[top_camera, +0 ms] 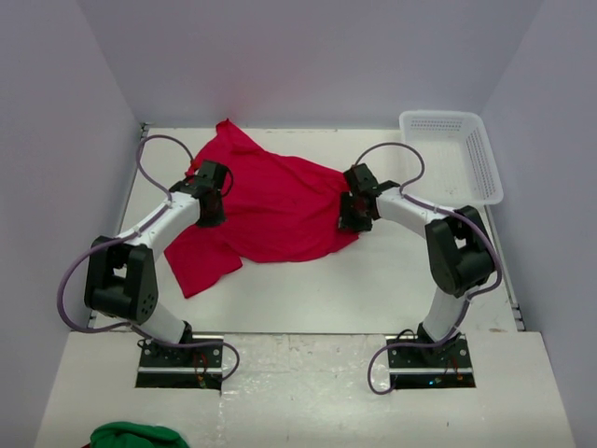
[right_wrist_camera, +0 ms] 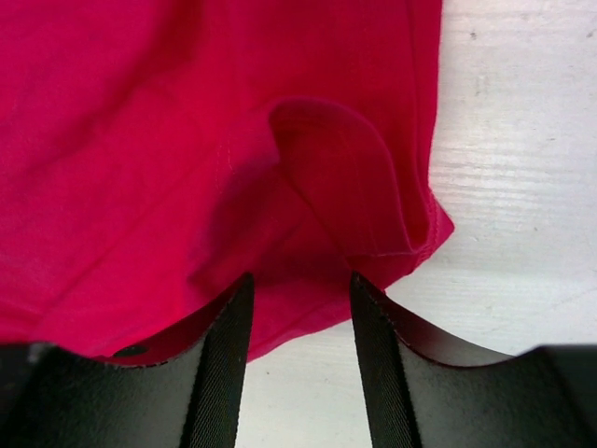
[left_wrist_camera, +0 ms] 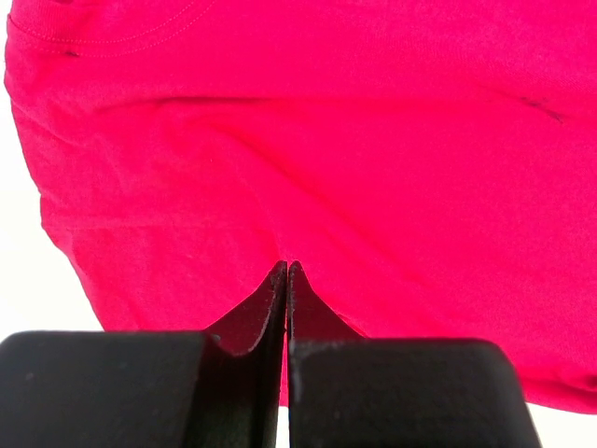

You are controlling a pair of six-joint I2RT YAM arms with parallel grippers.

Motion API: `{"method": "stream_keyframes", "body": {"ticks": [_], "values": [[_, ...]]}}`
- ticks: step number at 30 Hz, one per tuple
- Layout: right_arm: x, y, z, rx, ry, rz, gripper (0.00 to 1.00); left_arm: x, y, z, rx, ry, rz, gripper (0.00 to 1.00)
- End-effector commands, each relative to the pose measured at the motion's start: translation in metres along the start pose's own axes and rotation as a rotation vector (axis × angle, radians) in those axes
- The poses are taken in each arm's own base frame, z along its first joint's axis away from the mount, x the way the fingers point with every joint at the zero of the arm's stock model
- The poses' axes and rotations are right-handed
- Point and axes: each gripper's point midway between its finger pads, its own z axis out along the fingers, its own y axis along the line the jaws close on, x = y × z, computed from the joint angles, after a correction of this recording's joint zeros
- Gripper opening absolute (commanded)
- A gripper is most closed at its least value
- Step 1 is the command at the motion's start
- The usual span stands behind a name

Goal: Fold and stack the t-shirts
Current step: Flatten out the tshirt

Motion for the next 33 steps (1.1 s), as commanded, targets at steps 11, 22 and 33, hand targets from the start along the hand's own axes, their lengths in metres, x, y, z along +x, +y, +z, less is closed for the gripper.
{"method": "stream_keyframes", "body": {"ticks": [11, 22, 33], "values": [[0.001, -0.002, -0.003, -0.004, -0.022, 0.038, 0.50, -0.014, -0.006, -0.013, 0.036, -0.053, 0.002, 0.00], [0.024, -0.009, 0.016, 0.011, 0.035, 0.060, 0.39, -0.013, -0.005, -0.016, 0.041, -0.058, -0.001, 0.00], [0.012, -0.014, 0.006, 0.046, -0.015, 0.057, 0.34, -0.009, -0.004, -0.013, 0.037, -0.045, 0.005, 0.00]]}}
